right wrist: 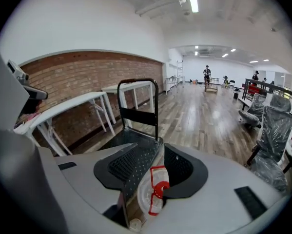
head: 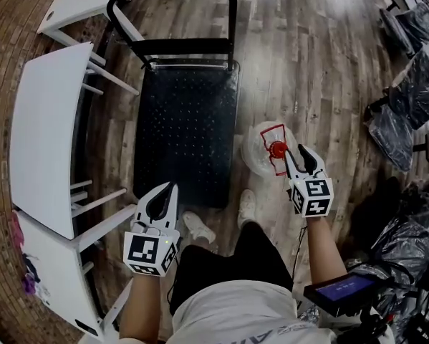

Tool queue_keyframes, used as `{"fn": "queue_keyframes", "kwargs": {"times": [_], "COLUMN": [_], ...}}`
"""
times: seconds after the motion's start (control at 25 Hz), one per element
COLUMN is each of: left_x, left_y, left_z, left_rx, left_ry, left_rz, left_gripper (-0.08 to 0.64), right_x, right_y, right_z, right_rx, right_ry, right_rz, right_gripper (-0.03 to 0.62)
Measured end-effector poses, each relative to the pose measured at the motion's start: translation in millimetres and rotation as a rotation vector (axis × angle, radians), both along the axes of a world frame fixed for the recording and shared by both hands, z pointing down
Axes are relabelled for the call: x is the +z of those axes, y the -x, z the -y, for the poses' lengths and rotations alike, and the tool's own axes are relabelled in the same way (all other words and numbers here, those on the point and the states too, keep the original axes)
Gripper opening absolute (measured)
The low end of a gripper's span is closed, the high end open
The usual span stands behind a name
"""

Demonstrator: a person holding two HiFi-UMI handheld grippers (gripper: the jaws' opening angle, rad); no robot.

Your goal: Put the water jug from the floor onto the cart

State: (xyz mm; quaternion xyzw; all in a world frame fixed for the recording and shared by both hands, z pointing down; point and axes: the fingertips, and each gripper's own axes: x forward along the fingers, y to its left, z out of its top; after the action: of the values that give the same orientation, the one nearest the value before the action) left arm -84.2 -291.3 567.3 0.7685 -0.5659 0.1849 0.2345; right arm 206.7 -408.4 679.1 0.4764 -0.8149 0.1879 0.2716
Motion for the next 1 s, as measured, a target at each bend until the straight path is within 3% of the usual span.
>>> {"fn": "queue_keyframes", "kwargs": {"times": [0.32, 0.6, 1.0], "left_x": [45, 69, 83], "left_y": [-16, -7, -6], "left_z": [-2, -12, -17], "left_rx": [-0.040, -0.106, -0.168], "left_ry": [0.061, 0.088, 0.123], "left_rz": [0.009, 0.021, 0.007], "left_gripper": [0.002, 0.002, 0.002], "right_x": [118, 200, 252], "right_y": [-23, -36, -36], "right_z": [12, 12, 4], "right_rx": [-0.007, -0.009, -0.038], "right_ry": [0.128, 0.235, 0.343], "right_rz": [-0.093, -0.161, -0.205], "right_gripper": [0.285, 0.311, 0.328]}}
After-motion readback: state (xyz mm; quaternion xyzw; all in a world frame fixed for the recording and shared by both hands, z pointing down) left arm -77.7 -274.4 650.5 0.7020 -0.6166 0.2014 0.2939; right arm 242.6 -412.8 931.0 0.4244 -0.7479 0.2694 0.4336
